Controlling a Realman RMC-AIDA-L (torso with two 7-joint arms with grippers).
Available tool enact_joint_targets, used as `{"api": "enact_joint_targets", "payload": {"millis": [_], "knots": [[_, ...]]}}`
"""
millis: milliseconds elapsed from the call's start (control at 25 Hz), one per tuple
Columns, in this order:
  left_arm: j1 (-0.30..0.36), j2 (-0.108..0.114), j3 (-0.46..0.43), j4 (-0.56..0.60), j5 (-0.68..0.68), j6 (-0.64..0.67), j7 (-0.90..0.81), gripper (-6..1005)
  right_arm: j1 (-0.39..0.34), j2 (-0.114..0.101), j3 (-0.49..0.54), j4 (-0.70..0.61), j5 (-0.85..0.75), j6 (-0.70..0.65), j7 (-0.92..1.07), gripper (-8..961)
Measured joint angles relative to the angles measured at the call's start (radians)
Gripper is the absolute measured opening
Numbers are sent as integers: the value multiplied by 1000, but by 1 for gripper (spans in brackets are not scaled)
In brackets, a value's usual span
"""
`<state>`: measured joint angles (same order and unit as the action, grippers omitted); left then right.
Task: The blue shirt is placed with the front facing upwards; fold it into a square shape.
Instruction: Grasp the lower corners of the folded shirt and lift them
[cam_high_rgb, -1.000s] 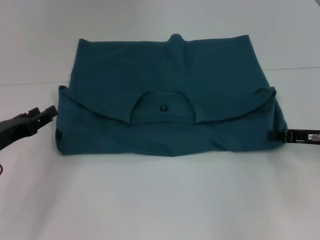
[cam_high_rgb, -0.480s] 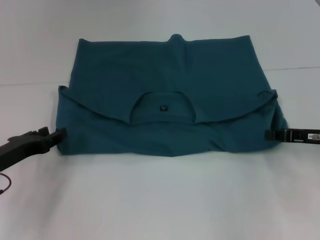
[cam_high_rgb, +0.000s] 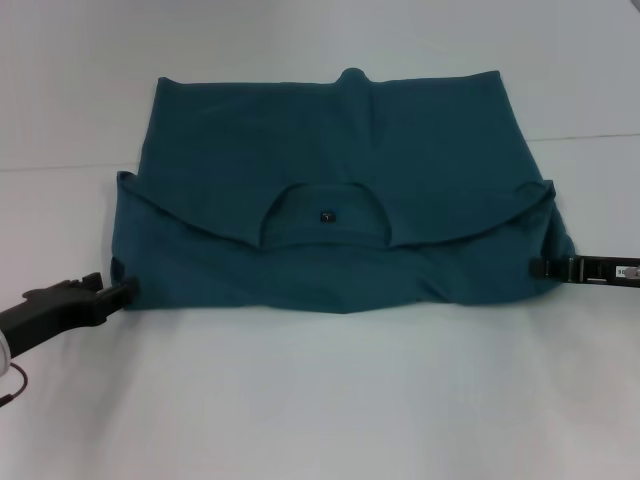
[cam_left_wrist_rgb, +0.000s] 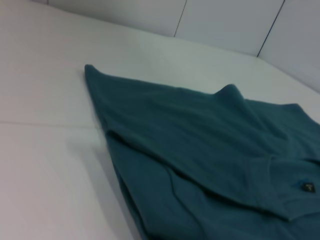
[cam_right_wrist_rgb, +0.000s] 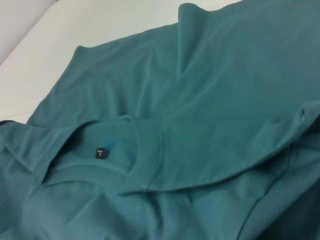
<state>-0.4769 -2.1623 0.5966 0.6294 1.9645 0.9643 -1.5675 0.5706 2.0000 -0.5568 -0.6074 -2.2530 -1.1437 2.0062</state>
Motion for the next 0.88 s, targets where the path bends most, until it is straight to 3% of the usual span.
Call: {"api": "enact_joint_targets", "payload": {"millis": [320,880], "knots": [[-11,-2,49,-25,0,-53,12,584,-2,1,-1,0,0,-1,0,32],[-20,-3,108,-25,-1,-29,12,584,-4,6,-1,3,0,-1,-12,33]]}}
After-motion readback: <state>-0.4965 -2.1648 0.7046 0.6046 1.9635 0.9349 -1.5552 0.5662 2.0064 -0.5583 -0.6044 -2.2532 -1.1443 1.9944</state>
